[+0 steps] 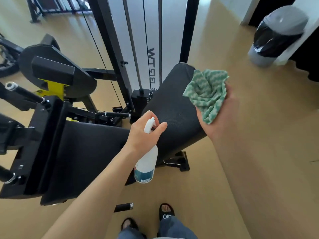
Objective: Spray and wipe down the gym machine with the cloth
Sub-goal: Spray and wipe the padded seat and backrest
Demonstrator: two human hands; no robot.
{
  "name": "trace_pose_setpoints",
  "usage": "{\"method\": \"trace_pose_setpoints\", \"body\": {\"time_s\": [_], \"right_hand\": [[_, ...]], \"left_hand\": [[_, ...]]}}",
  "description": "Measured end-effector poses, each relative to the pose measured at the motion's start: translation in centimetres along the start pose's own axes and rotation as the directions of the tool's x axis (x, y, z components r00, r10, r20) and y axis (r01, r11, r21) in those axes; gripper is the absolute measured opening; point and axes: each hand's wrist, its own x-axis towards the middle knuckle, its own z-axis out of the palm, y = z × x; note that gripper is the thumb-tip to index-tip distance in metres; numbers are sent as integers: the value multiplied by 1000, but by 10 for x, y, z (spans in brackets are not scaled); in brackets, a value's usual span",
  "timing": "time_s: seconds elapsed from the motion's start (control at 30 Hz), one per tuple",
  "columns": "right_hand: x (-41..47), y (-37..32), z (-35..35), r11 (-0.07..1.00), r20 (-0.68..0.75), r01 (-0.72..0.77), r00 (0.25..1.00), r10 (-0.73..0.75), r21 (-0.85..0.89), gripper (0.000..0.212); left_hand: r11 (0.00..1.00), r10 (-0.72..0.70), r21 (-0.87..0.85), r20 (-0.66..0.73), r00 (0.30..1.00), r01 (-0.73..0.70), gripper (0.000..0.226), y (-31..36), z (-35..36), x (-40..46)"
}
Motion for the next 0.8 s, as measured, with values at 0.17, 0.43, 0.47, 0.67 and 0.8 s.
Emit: {"method": "trace_pose_setpoints", "body": {"time_s": [0.17, 0.43, 0.47, 0.67, 0.8], "right_hand": [[22, 2, 18, 912, 27, -240, 969, 245, 333, 48], [22, 0, 25, 950, -121, -100, 983, 141, 297, 44], [24, -3, 22, 943, -142, -76, 982, 128, 324, 42], [22, 2, 10, 929, -220, -34, 968, 122, 368, 41], [22, 7, 11, 950, -239, -18, 966, 96, 311, 43]], "left_hand": [[999, -24, -26, 27, 999, 24, 36, 9, 8, 16], [998, -59, -14, 95, 994, 61, 47, 14, 4, 36], [998, -60, -3, 102, 993, 61, 48, 15, 3, 40], [992, -94, -69, 112, 989, 102, 45, 22, 5, 58], [996, -46, -73, 144, 989, 57, 48, 25, -2, 64]]}}
